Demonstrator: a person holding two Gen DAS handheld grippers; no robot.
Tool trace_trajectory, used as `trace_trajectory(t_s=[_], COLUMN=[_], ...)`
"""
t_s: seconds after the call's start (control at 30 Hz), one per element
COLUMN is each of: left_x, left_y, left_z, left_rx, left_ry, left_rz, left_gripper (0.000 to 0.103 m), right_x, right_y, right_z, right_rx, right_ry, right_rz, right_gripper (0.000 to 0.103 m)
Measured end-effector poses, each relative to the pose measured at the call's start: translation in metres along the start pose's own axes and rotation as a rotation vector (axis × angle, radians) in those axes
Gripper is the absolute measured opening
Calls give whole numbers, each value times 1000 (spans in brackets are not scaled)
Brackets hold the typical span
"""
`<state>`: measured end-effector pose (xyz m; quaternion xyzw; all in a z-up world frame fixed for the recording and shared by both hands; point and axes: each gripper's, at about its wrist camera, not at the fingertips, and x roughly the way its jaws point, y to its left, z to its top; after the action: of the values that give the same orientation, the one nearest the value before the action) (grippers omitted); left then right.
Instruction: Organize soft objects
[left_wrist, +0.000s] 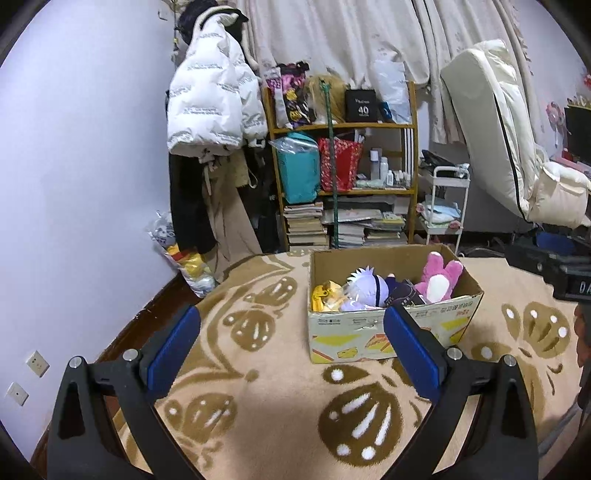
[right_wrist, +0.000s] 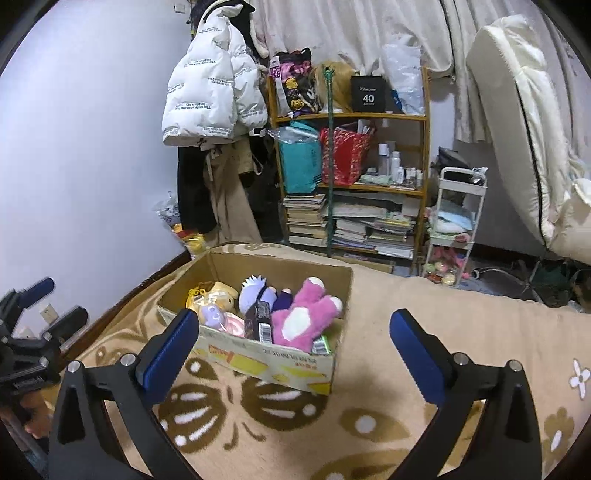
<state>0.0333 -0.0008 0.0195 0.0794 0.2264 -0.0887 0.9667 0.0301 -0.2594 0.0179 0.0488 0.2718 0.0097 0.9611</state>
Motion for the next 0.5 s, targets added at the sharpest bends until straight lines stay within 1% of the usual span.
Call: trace_trajectory(t_s=[0.2, 0.43, 0.5], left_x=[-14, -15, -14], left_y=[4, 4, 4], left_z=[-4, -7, -7], left_rx=[3, 0, 2], left_ry=[-5, -3, -2], left_rz=[10, 12, 12], left_gripper=[99, 99, 99], right_x=[-19, -31, -34], right_y=[-2, -8, -11], right_z=[-9, -20, -23], right_rx=[-7, 8, 26], right_ry=[-26, -54, -78], right_rz=[-30, -62, -68], right_gripper=[103, 103, 103])
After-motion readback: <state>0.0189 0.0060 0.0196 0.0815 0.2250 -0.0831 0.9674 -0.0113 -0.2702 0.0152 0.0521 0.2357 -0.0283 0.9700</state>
